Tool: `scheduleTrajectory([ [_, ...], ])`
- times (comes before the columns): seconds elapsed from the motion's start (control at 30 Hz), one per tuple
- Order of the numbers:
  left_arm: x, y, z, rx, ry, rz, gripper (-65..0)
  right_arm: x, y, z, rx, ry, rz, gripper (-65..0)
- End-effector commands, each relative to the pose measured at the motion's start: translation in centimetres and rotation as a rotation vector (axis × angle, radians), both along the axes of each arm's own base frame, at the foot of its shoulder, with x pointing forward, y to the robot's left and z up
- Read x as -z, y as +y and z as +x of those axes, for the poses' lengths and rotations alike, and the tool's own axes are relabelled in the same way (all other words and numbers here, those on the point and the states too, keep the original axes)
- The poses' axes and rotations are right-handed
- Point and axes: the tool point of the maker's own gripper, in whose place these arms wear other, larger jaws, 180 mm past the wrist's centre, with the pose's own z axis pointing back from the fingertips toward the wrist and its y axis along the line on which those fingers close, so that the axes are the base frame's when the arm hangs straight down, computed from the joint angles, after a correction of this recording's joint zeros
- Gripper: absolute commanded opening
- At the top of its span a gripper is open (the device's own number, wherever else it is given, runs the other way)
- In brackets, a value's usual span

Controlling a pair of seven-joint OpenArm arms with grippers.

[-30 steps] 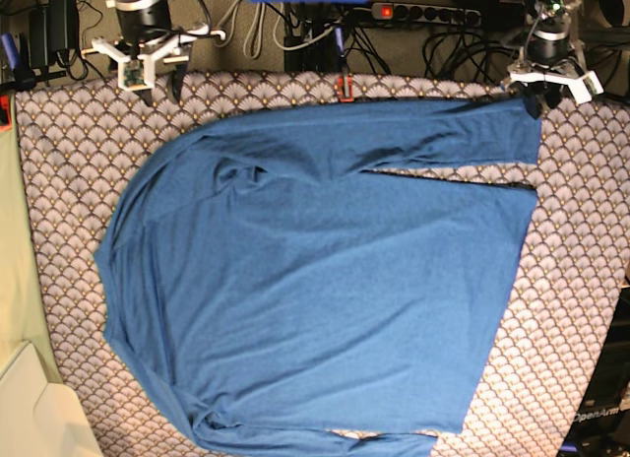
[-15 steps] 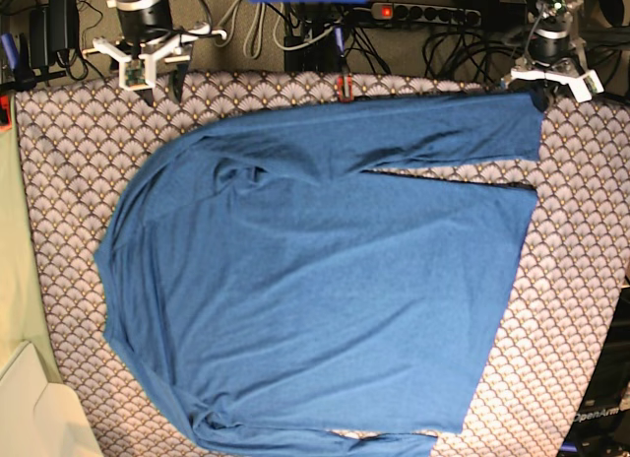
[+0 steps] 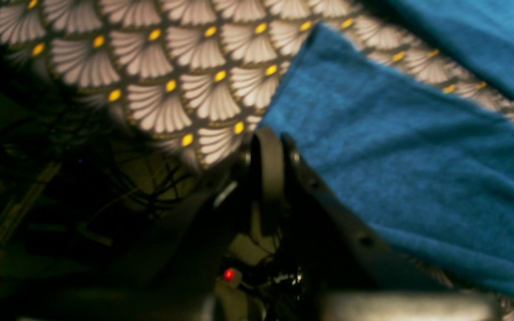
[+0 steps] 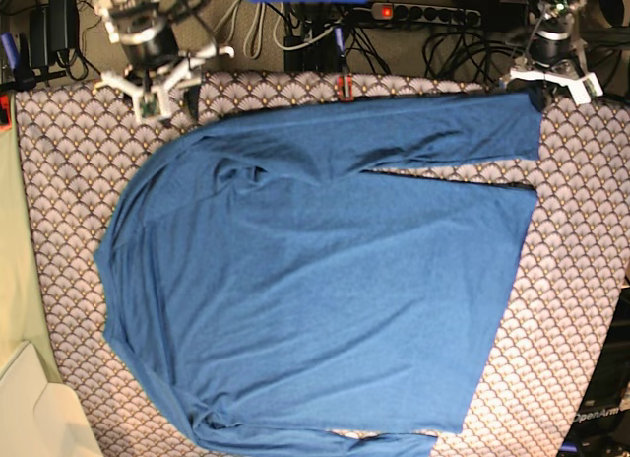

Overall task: Fold the T-shirt properly
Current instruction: 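Grasp the shoulder edge near the sleeve with the left gripper, then grasp the shoulder edge near the collar with the right gripper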

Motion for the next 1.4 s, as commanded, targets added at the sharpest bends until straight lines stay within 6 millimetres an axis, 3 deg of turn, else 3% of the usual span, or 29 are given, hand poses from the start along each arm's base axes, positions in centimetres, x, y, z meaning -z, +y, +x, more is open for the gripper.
scheduleTrajectory([
  [0.0,-0.6,0.3,0.3,0.009,-0.002,0.006,-63.6,-0.9,-0.1,0.7,-0.006,-0.031,-0.005,-40.8],
  [0.37,-1.4,0.1,1.4,0.022,-0.016,0.003,-63.6,-1.2,-0.9,4.4,0.016,0.007,-0.042,-41.0],
  [0.47,-1.4,0.1,1.5,0.024,-0.017,0.002,-63.6,-0.3,-1.0,4.8,0.024,0.031,-0.043,-41.0],
  [0.73,-1.4,0.1,1.5,0.023,-0.02,0.003,-63.6,3.4,-1.7,4.4,0.043,0.121,-0.042,-41.0],
  [0.87,-1.4,0.1,1.5,0.023,-0.02,0.003,-63.6,3.4,-2.6,4.8,0.069,0.115,-0.047,-41.0],
  [1.17,-1.5,0.0,1.6,0.023,-0.024,0.003,-63.6,5.3,-2.9,4.5,0.078,0.166,-0.046,-41.0],
  [1.37,-3.2,-0.5,2.6,0.042,-0.07,0.014,-63.6,5.5,-2.9,4.5,0.077,0.17,-0.043,-42.1],
])
